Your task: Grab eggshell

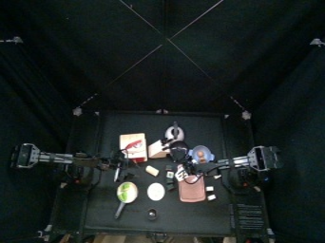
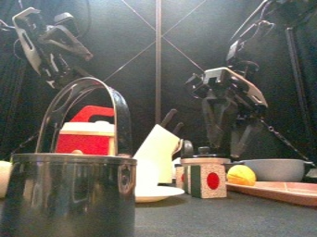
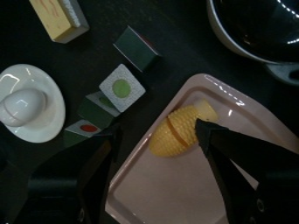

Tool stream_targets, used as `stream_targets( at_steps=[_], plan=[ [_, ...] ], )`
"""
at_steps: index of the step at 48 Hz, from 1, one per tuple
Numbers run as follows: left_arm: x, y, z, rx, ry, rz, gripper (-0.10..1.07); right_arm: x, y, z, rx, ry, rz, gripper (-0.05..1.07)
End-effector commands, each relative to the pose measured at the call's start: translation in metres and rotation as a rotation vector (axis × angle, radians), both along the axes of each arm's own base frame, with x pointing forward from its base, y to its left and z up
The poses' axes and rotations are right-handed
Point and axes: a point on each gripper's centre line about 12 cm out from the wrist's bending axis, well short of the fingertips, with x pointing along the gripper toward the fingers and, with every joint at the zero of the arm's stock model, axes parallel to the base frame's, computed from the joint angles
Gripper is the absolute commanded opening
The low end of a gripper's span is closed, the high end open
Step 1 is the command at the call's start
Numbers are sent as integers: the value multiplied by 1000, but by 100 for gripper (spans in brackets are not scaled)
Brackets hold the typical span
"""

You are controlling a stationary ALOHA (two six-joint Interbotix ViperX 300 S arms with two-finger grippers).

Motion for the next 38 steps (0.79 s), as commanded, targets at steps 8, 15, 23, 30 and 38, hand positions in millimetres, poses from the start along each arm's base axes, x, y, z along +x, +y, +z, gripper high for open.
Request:
stream_targets(
  at_steps=[8, 15, 23, 30, 38],
  plan=[
    [2, 0, 4, -8, -12, 3, 92, -55, -29, 36, -41, -71, -92, 97],
    [2, 3, 4, -18, -13, 20, 92, -98, -36, 25, -70, 22, -139, 97],
    [1, 10, 2, -29, -7, 50, 92, -118, -39, 19, -97, 90, -151, 96],
    [1, 11, 2, -29, -9, 56, 92, -125, -45, 11, -149, 135, -134, 93],
    [0, 13, 1, -29, -6, 62, 92, -127, -47, 6, -191, 154, -106, 80]
  ],
)
